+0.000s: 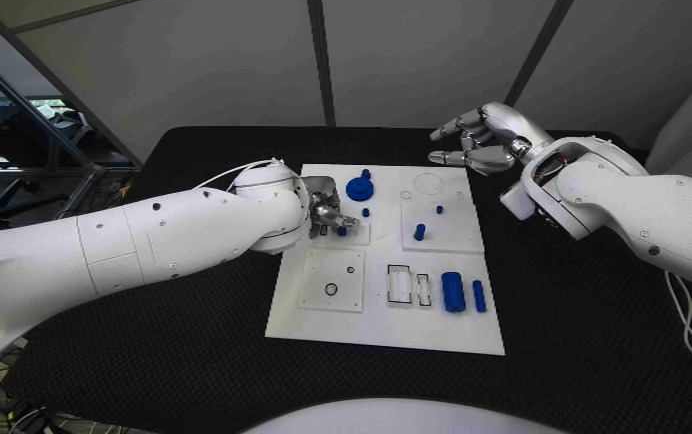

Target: Assemble the parts on the task board

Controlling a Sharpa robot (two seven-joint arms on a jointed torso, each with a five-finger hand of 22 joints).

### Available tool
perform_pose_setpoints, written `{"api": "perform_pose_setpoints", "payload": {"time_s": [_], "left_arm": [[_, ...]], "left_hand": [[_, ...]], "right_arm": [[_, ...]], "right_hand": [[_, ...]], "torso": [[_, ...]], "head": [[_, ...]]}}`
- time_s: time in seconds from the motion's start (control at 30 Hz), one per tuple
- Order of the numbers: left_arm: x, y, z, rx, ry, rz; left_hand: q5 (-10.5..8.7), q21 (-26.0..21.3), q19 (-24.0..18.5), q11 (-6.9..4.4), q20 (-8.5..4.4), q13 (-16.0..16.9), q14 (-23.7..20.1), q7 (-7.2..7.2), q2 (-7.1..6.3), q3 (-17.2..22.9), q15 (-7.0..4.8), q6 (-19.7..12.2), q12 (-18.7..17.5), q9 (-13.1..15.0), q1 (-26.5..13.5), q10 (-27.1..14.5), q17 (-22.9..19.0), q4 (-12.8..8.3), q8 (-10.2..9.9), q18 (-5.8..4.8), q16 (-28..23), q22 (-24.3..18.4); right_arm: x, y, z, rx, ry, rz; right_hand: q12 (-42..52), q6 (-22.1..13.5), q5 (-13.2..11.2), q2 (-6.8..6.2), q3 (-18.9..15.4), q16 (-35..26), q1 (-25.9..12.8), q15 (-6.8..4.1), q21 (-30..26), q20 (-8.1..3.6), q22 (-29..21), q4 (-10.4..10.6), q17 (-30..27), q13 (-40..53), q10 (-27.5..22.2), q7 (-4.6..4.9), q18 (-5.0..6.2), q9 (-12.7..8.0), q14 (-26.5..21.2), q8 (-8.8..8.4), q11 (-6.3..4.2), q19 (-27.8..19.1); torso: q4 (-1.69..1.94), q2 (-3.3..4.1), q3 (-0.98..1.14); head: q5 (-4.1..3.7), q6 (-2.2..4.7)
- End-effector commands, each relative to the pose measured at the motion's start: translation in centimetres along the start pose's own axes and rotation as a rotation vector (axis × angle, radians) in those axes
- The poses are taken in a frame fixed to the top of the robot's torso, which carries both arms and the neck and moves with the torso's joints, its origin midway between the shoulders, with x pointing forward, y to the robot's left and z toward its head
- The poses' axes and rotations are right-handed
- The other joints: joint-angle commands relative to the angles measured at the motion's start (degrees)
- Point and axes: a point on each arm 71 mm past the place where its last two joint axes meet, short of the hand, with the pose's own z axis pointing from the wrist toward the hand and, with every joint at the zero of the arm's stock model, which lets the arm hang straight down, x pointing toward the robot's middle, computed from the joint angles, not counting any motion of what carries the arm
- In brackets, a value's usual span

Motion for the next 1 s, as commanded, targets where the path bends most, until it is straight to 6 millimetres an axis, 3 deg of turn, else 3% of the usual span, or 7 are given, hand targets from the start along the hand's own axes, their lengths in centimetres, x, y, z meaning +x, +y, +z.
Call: {"api": "perform_pose_setpoints", "payload": {"time_s": [0.03, 0.2, 1.0], "left_arm": [[-0.2, 0.0, 0.0, -0.003, -0.004, -0.002], [-0.6, 0.1, -0.1, -0.004, -0.01, -0.007], [-1.5, 0.6, -0.5, -0.007, -0.005, -0.02]], "left_hand": [[-0.03, 0.19, 0.49, 0.17, 0.07, 0.09, 0.28, -0.1, 0.13, -0.27, -0.06, 0.5, 0.28, -0.09, 0.26, 0.14, 0.07, -0.09, 0.2, -0.79, -0.24, 2.64], [-0.03, 0.19, 0.49, 0.17, 0.07, 0.09, 0.28, -0.1, 0.13, -0.27, -0.06, 0.5, 0.28, -0.09, 0.26, 0.14, 0.07, -0.09, 0.2, -0.79, -0.24, 2.64], [-0.06, 0.01, 0.34, 0.19, 0.06, -0.13, 0.28, -0.07, 0.05, -0.92, -0.07, 0.38, 0.13, -0.15, 0.89, 0.03, 0.08, -0.04, 0.22, -0.73, -0.29, 2.44]], "right_arm": [[-0.1, 0.1, 0.0, -0.004, 0.004, -0.003], [-0.1, 0.0, 0.0, -0.002, 0.004, -0.003], [-0.1, -0.1, 0.0, 0.002, 0.004, -0.004]], "right_hand": [[-0.36, -0.32, -0.14, 0.07, -0.05, -0.34, -0.6, -0.45, -0.2, -0.18, -0.07, 0.32, 3.34, -0.07, -0.45, -0.15, 0.31, -0.06, 3.14, 0.18, -0.1, -0.36], [-0.36, -0.32, -0.14, 0.07, -0.05, -0.34, -0.6, -0.45, -0.2, -0.18, -0.07, 0.32, 3.34, -0.07, -0.45, -0.15, 0.31, -0.06, 3.14, 0.18, -0.1, -0.36], [-0.36, -0.37, -0.01, 0.12, -0.17, -0.41, -0.69, -0.45, -0.33, -0.19, -0.21, 0.5, 3.28, -0.11, -0.48, -0.15, 0.33, -0.06, 3.13, 0.2, -0.11, -0.41]], "torso": [[-0.06, 0.01, 0.0], [0.12, -0.01, -0.02], [0.0, -0.01, 0.04]], "head": [[-0.1, 0.09], [-0.18, 0.12], [-0.09, 0.3]]}}
